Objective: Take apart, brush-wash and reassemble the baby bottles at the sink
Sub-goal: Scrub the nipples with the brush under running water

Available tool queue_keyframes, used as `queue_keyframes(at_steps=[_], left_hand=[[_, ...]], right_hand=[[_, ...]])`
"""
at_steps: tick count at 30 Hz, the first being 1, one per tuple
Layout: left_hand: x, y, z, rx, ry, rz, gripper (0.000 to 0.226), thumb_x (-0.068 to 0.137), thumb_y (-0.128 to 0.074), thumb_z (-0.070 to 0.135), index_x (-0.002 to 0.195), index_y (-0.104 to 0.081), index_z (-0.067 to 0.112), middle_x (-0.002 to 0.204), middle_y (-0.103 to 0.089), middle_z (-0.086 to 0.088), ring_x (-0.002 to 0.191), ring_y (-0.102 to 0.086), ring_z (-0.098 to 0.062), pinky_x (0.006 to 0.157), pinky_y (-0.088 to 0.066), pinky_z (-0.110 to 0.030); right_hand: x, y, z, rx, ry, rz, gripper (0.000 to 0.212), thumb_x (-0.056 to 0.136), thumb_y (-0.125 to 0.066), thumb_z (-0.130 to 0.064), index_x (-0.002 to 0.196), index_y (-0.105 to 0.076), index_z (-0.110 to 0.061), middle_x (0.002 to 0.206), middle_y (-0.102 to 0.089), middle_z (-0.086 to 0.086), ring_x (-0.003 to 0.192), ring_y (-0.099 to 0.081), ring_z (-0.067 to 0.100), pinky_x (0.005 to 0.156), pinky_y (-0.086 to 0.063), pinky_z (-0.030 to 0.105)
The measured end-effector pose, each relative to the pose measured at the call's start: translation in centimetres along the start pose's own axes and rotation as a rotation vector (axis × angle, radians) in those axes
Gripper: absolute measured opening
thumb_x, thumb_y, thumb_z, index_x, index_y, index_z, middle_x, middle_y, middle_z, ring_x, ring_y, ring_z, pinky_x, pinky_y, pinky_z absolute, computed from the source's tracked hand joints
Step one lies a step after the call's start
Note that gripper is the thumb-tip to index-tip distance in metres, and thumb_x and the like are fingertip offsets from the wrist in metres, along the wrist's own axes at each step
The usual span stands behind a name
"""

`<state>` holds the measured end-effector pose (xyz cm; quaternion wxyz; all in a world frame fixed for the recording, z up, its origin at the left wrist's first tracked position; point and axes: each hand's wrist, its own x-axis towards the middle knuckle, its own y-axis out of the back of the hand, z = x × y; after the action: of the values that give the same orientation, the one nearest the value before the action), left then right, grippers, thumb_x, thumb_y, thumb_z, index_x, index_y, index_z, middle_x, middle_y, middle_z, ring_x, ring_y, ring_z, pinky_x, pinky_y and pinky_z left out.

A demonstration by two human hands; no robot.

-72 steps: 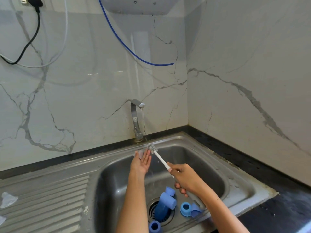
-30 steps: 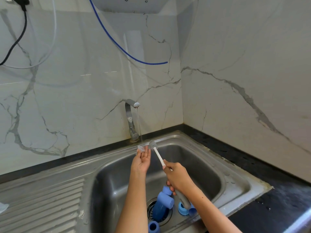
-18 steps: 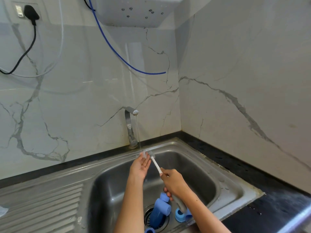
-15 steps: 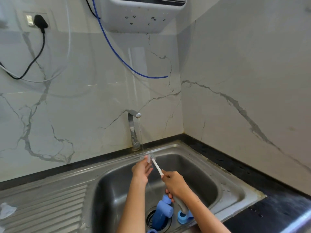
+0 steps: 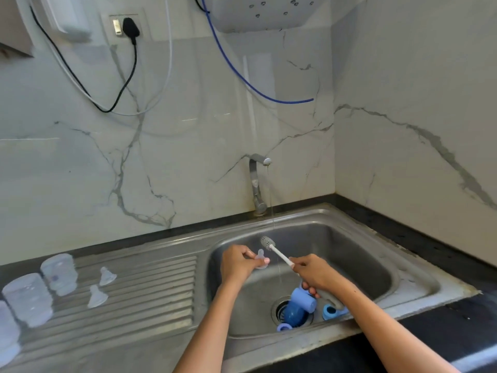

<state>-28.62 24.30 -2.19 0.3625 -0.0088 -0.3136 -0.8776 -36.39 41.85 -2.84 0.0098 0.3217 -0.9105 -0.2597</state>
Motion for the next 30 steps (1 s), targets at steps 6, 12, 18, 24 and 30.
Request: queue_keyframes(at_steps=[6,12,18,24,30], left_hand=[[-0.2,1.4,-0.3,0.026,0.037,-0.023,0.020,0.068,-0.085,0.025,0.062,-0.067,0.017,0.063,-0.061,0.007,0.060,-0.054,-0.005,0.053,-0.036,-0.019],[-0.2,2.2,-1.2,-0.018,0.088,0.125,0.032,0.074,-0.079,0.037,0.068,-0.071,0.006,0.062,-0.060,-0.004,0.055,-0.049,-0.014,0.050,-0.033,-0.025],[-0.2,2.5,-1.1,-0.108,0.088,0.149,0.021,0.075,-0.079,0.033,0.073,-0.071,0.013,0.073,-0.066,-0.003,0.068,-0.057,-0.015,0.057,-0.037,-0.023],[-0.3,2.1,-2.2,0.380,0.215,-0.182,0.038,0.072,-0.078,0.047,0.086,-0.072,0.012,0.090,-0.072,-0.008,0.086,-0.067,-0.021,0.070,-0.049,-0.027],[0.3,2.9,-1.5,0.332,0.151,-0.084,0.031,0.072,-0.080,0.038,0.060,-0.058,0.020,0.072,-0.063,-0.004,0.067,-0.058,-0.018,0.063,-0.041,-0.025]], right_hand=[[-1.1,-1.0,-1.2,-0.054,0.024,-0.014,0.044,0.100,-0.041,-0.020,0.144,-0.045,-0.022,0.056,-0.050,0.004,0.033,-0.040,0.008,0.037,-0.039,0.022],[-1.2,-4.1,-4.6,-0.004,-0.001,-0.015,0.042,0.102,-0.040,-0.014,0.143,-0.045,-0.017,0.057,-0.049,0.006,0.036,-0.042,0.011,0.034,-0.039,0.018],[-1.6,-5.6,-3.4,-0.037,-0.022,-0.052,0.042,0.101,-0.036,-0.012,0.142,-0.045,-0.014,0.058,-0.048,0.006,0.036,-0.043,0.012,0.036,-0.042,0.023],[-1.7,-5.6,-3.1,-0.080,-0.034,-0.060,0.039,0.100,-0.035,-0.008,0.137,-0.049,-0.009,0.058,-0.048,0.006,0.037,-0.043,0.011,0.035,-0.041,0.021],[-1.8,-5.8,-3.4,-0.055,-0.060,-0.050,0.040,0.101,-0.036,-0.012,0.139,-0.047,-0.013,0.060,-0.050,0.006,0.040,-0.044,0.012,0.038,-0.042,0.021]])
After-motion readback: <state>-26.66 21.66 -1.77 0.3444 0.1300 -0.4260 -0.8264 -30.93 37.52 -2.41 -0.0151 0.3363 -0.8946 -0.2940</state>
